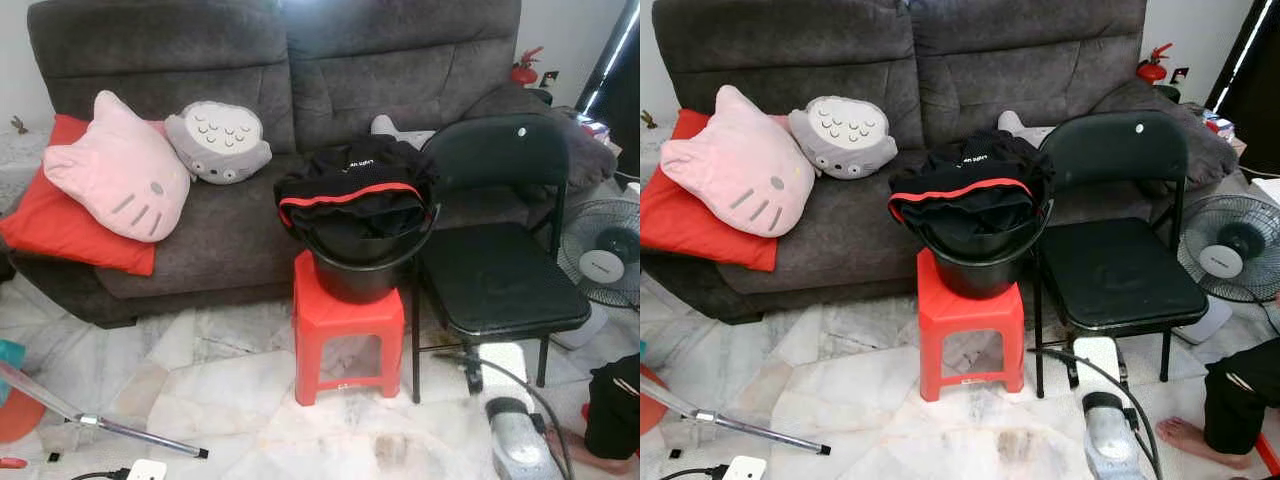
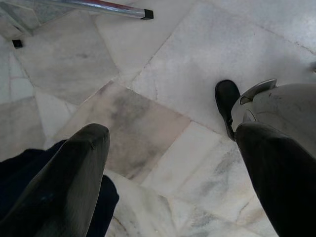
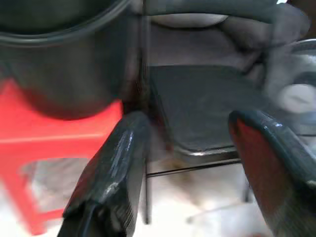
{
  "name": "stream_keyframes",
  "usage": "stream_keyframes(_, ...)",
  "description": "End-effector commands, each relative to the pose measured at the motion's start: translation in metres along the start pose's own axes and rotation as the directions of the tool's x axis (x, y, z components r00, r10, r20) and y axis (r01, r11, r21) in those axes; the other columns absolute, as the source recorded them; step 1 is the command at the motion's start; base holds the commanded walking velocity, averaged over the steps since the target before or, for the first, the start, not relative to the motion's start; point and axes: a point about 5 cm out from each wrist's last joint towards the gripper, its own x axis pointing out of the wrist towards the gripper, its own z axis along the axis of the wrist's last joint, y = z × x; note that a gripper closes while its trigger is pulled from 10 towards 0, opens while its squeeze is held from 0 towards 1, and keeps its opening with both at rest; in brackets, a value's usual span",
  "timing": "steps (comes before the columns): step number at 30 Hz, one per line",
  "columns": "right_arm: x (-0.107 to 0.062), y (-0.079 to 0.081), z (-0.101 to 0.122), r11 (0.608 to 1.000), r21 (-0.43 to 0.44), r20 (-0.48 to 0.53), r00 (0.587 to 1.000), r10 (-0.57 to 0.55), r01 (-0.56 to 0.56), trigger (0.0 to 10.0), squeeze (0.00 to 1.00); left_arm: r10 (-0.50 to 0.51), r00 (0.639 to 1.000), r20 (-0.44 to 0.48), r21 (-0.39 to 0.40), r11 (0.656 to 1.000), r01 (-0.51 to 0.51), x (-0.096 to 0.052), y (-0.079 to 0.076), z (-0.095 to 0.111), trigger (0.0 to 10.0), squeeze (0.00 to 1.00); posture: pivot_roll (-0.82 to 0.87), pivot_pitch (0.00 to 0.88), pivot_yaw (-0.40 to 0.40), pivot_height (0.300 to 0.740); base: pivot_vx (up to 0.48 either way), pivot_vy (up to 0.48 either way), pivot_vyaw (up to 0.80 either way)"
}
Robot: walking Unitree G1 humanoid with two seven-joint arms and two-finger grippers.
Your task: Hang hanger
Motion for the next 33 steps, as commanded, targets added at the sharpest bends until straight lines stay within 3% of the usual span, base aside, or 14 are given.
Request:
stream_keyframes(1,0.000,0.003,0.010,1.000,0.005,0.065,0.998,0.017,-0.017,10.0,0.00,0.007,1.000,-0.014,0.006,1.000,-0.007,-0.001,0.002,-0.003,10.0,0.00,-0.06,0.000,0.045,0.740,0.000,0.000,0.00)
stream_keyframes(4,-0.007,0.011,0.035,0.996,-0.064,0.190,0.979,0.077,-0.066,10.0,0.00,0.013,1.000,-0.012,0.003,1.000,-0.013,-0.001,0.003,-0.002,10.0,0.00,-0.05,0.000,0.041,0.740,0.000,0.000,0.00)
stream_keyframes(6,-0.012,0.009,0.044,0.996,-0.065,0.231,0.970,0.076,-0.062,10.0,0.00,0.018,1.000,-0.012,-0.002,1.000,-0.018,-0.001,0.004,-0.002,10.0,0.00,-0.06,0.000,0.041,0.740,0.000,0.000,0.00)
stream_keyframes(7,-0.015,0.003,0.054,0.999,-0.023,0.260,0.965,0.028,-0.023,10.0,0.00,0.022,1.000,-0.013,-0.008,1.000,-0.023,-0.001,0.004,-0.003,10.0,0.00,-0.07,0.000,0.043,0.740,0.000,0.000,0.00)
stream_keyframes(12,-0.016,0.001,0.065,0.999,0.033,0.277,0.961,-0.009,0.000,10.0,0.00,0.024,1.000,-0.013,-0.022,0.999,-0.025,-0.001,0.005,-0.003,10.0,0.00,-0.07,0.000,0.047,0.740,0.000,0.000,0.00)
stream_keyframes(19,-0.015,0.016,0.085,0.996,0.093,0.301,0.953,-0.027,-0.001,10.0,0.00,0.011,1.000,-0.007,-0.050,0.999,-0.011,-0.001,0.002,-0.005,10.0,0.00,-0.06,0.000,0.037,0.740,0.000,0.000,0.00)
stream_keyframes(27,-0.016,0.009,0.108,0.992,0.116,0.344,0.935,-0.081,0.044,10.0,0.00,0.008,1.000,-0.012,-0.050,0.999,-0.009,-0.001,0.002,-0.008,10.0,0.00,-0.06,0.000,0.038,0.740,0.000,0.000,0.00)
stream_keyframes(33,-0.017,0.023,0.111,0.996,0.092,0.333,0.942,-0.028,-0.003,10.0,0.00,0.008,1.000,-0.021,-0.030,1.000,-0.009,-0.002,0.003,-0.010,10.0,0.00,-0.05,0.000,0.053,0.740,0.166,0.000,0.00)
